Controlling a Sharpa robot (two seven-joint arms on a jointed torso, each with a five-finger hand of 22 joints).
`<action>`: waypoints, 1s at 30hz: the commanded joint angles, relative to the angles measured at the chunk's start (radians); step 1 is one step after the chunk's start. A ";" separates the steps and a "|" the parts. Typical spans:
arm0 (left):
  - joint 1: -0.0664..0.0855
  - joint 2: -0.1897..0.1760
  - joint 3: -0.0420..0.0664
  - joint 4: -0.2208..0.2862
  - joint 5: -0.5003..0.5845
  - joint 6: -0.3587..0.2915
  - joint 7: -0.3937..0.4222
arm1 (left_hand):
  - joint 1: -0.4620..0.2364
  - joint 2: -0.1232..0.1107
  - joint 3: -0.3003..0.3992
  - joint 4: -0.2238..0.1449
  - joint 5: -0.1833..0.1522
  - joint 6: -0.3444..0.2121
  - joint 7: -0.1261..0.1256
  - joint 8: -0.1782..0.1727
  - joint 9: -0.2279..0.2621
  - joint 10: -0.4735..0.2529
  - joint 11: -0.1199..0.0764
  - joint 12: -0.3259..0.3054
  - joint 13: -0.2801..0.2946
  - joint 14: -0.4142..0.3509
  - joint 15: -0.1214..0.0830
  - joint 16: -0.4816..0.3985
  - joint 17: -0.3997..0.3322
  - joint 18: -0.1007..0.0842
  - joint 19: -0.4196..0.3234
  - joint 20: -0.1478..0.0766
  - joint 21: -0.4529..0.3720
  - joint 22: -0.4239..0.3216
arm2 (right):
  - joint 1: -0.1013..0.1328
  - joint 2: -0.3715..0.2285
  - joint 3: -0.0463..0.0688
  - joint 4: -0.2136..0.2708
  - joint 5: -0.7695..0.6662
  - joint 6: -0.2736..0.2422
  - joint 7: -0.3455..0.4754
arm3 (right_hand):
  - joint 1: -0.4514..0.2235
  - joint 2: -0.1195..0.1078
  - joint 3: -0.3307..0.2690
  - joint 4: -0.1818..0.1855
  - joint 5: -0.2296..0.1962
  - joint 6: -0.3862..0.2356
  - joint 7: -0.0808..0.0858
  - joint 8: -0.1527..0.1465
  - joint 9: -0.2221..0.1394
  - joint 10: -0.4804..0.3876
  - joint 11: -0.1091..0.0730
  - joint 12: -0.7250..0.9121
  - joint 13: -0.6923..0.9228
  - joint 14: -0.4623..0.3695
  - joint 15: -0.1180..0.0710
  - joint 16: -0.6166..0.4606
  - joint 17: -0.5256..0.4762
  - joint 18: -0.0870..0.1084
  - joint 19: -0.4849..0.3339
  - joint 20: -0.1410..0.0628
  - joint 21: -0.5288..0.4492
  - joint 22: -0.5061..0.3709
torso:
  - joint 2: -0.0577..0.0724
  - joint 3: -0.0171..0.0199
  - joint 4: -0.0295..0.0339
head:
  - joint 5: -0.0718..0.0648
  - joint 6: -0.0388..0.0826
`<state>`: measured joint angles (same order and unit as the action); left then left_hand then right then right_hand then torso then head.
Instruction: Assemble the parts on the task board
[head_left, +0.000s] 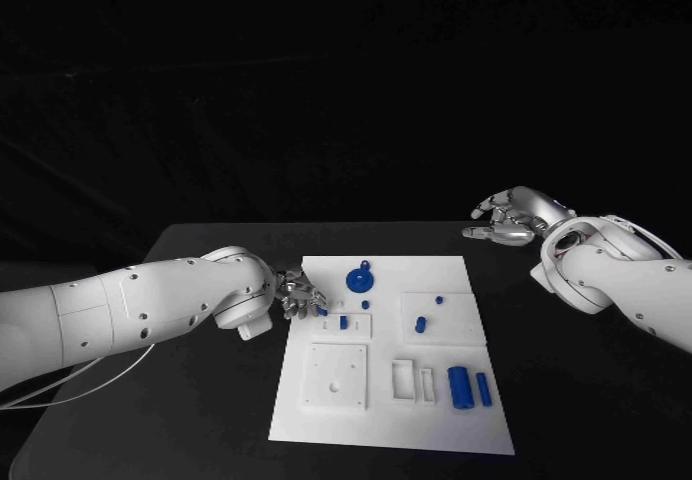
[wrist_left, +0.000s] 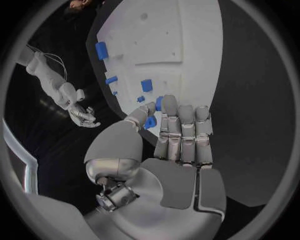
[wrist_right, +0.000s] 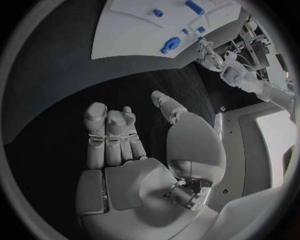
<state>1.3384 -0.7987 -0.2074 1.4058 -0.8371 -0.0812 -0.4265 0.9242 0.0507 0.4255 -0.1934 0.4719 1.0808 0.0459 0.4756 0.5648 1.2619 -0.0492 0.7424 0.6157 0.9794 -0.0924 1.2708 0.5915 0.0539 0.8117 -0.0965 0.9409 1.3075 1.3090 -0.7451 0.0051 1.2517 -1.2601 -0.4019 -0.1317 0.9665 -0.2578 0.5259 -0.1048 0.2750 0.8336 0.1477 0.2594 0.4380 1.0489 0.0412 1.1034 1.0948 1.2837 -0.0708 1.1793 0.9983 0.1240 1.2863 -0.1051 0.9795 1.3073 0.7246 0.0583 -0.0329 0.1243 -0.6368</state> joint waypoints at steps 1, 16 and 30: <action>0.000 -0.014 -0.013 0.030 -0.079 -0.056 0.005 | -0.007 0.002 0.054 -0.057 0.008 0.008 -0.002 0.005 0.000 0.016 -0.009 -0.004 0.001 0.009 0.001 0.004 0.001 -0.016 0.011 -0.088 0.005 0.020 | 0.000 0.000 0.000 0.001 0.002 0.015 0.006 | -0.001 0.004 -0.001 0.006 0.003 0.000 0.005 0.004 0.000 0.001 -0.003 0.006 -0.001 0.008 -0.002 -0.005 0.000 0.138 -0.001 -0.009 -0.006 0.003 | -0.001 0.0002 0.0003 | 0.002 -0.003; -0.015 -0.025 -0.024 0.080 -0.153 -0.123 0.019 | -0.018 -0.004 0.061 -0.061 0.021 0.016 -0.005 0.010 -0.002 0.027 -0.012 -0.006 0.000 0.020 -0.004 0.005 0.000 -0.015 0.020 -0.092 0.010 0.019 | -0.001 -0.002 0.000 0.001 0.002 0.015 0.006 | -0.001 0.004 -0.001 0.007 0.004 0.000 0.005 0.004 0.000 0.001 -0.003 0.006 -0.002 0.008 -0.002 -0.005 0.000 0.138 -0.001 -0.009 -0.006 0.003 | 0.001 0.0005 -0.0014 | 0.008 -0.006; -0.029 -0.021 -0.028 0.090 -0.185 -0.094 0.011 | -0.019 -0.006 0.065 -0.061 0.021 0.017 -0.006 0.010 -0.003 0.029 -0.013 -0.008 -0.001 0.022 -0.005 0.004 -0.001 -0.014 0.023 -0.093 0.011 0.019 | -0.001 -0.005 0.000 0.002 0.002 0.014 0.006 | -0.001 0.004 -0.002 0.008 0.004 0.000 0.005 0.004 0.000 0.001 -0.003 0.006 -0.002 0.009 -0.002 -0.005 0.000 0.138 -0.001 -0.009 -0.007 0.004 | 0.001 0.0009 -0.0007 | 0.005 -0.008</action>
<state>1.3136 -0.8225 -0.2343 1.4934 -0.9945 -0.1798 -0.4214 0.9018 0.0400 0.4442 -0.2174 0.4868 1.0913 0.0426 0.4812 0.5610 1.2767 -0.0557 0.7387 0.6152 0.9958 -0.0978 1.2707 0.5916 0.0540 0.8277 -0.0982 0.9469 1.3080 1.3085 -0.7499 0.0050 1.2520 -1.2569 -0.3983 -0.1317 0.9664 -0.2578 0.5231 -0.1020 0.2750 0.8334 0.1462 0.2594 0.4380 1.0489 0.0411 1.1034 1.0940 1.2863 -0.0733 1.1793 0.9983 0.1239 1.2862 -0.1048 0.9794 1.3081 0.7257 0.0592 -0.0341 0.1290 -0.6444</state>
